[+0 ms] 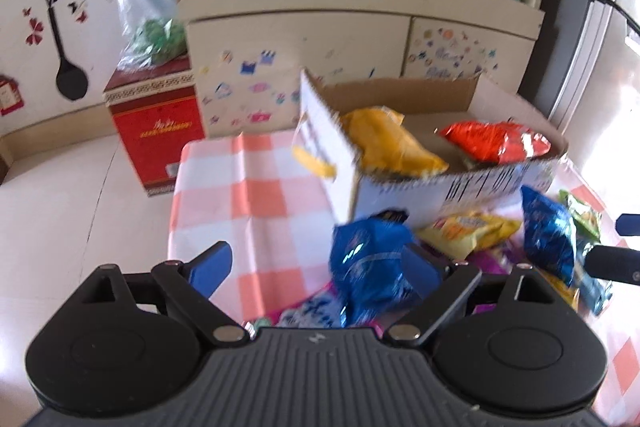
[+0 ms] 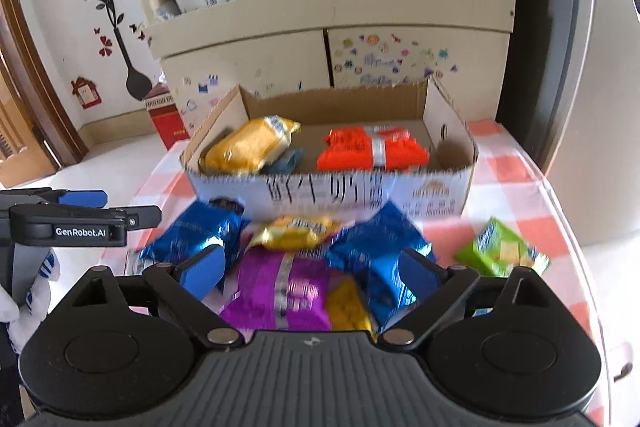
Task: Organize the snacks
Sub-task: 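Move both tools back from the box to the snack packets, then close left gripper on pink Ameria packet while right gripper closes on purple packet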
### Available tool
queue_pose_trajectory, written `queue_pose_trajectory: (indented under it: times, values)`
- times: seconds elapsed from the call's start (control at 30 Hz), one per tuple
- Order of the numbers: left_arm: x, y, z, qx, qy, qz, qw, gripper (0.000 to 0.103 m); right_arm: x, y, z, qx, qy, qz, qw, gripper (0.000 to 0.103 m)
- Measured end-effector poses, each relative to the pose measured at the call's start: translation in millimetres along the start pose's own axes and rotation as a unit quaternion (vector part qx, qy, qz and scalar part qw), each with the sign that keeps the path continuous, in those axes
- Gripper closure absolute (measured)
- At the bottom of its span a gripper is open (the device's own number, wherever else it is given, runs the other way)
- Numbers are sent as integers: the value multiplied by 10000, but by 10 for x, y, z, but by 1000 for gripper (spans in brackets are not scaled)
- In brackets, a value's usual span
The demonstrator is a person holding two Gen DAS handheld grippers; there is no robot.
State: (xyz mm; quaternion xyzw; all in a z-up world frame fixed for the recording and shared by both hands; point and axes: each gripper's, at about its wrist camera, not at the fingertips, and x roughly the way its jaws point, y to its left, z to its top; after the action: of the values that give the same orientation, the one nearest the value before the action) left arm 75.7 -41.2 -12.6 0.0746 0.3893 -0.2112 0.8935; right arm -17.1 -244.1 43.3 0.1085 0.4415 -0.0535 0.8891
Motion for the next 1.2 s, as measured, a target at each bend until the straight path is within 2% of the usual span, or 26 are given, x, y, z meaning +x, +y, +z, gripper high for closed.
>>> queue_pose_trajectory:
  times: [0.23,0.37,0.57,0.7,0.9,0.93,1.03,1.2]
  values:
    - [6,63,-184,205,120,188,9995,12,-45,85,-180,84,91,33,9999,6]
    - [31,69,-245,413,124,161,9989,12,-53,132,-263,88,163,52,9998,6]
    - [87,61,-350,913,37,7,9958,12,-8,129,-301,92,247,2,9997,6]
    - [157,17,-419,1293,-51,-209,9914,12,54,114,-302,197,283,7,9994,6]
    - [322,-139,-529,1737,-3,-330,9842,14,212,134,-297,224,343,60,9991,7]
    - [326,-162,-546,1806,-11,-341,9830,16,235,145,-295,183,340,50,9992,7]
    - [344,-219,-576,1925,167,-547,9796,33,321,180,-281,110,352,109,9993,9]
    - [257,-237,-610,1883,332,-661,9793,42,443,274,-252,-84,320,140,9994,11]
